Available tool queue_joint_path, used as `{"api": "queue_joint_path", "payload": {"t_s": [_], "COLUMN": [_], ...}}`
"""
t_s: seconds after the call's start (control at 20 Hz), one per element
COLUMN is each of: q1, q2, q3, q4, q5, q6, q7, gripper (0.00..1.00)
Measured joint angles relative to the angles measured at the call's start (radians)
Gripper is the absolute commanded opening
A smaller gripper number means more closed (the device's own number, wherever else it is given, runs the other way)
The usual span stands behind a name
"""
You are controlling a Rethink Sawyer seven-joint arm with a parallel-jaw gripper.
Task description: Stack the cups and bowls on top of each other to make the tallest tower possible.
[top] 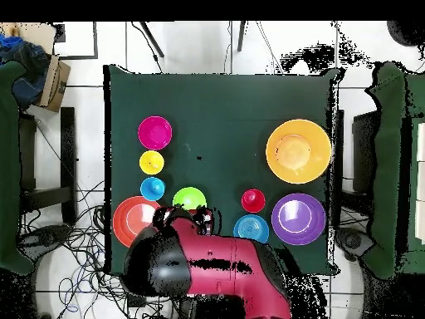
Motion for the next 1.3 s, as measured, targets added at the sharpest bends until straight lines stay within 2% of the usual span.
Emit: {"api": "queue_joint_path", "payload": {"t_s": [0.55, 1.3], "q1": [-0.068, -0.075], "q2": [-0.043, -0.055], "q3": [0.032, 0.06], "q4": [-0.003, -0.004], "q5": [0.016, 0.016], "q6": [0.075, 0.087], "q7": [0.0, 0.0], "gripper": [1.0, 1.0]}}
